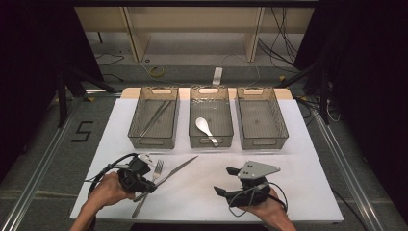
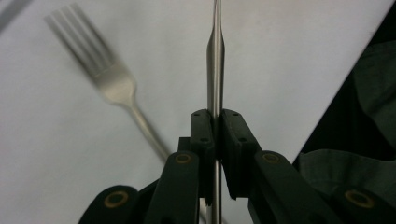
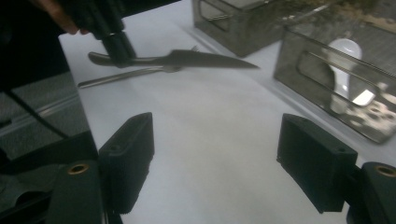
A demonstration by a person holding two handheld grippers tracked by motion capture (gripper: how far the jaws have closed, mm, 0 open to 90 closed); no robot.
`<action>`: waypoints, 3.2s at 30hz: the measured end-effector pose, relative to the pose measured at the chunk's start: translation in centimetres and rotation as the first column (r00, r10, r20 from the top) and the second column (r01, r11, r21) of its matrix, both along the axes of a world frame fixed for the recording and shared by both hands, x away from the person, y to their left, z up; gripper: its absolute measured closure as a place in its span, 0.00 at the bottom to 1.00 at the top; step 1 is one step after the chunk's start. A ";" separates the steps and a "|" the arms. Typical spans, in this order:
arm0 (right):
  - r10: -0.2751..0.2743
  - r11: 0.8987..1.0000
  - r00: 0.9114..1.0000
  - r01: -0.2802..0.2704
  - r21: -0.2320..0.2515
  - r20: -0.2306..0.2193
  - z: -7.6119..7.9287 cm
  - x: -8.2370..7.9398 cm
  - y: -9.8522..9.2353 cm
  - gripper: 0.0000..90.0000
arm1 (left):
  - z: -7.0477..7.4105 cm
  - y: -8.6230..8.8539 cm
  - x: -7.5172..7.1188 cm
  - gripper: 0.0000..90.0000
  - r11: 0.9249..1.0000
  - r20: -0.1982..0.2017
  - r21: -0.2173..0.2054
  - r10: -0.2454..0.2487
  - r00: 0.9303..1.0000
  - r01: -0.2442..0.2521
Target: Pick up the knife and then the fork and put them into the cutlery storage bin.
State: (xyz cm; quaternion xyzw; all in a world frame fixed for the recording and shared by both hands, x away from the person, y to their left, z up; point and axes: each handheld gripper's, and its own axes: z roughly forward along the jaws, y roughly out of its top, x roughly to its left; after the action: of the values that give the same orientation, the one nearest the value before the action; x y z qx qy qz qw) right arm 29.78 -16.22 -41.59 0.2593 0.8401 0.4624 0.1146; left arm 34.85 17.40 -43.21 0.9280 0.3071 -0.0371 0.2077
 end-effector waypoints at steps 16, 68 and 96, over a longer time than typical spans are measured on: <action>0.174 0.971 0.983 -0.161 -0.177 0.060 -0.7 -0.8 5.0 0.36 | 0.3 -4.8 -0.2 0.93 0.990 -0.041 0.004 -0.140 0.989 0.140; 0.402 0.804 0.895 -0.244 -0.543 0.193 -4.3 -1.3 9.8 0.64 | 0.9 -9.4 -0.7 0.92 0.951 -0.077 0.077 -0.295 0.952 0.301; 0.494 0.705 0.853 -0.280 -0.651 0.168 -4.5 -0.9 9.0 0.93 | 2.9 -8.1 -0.2 0.78 0.973 0.035 -0.032 -0.226 0.974 0.227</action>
State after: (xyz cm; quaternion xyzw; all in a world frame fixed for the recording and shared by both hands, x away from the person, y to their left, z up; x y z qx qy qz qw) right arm 28.86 -7.22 -46.06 -0.0575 0.9466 0.2194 0.2292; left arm 34.65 9.32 -40.29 0.9535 0.1955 -0.0515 0.2237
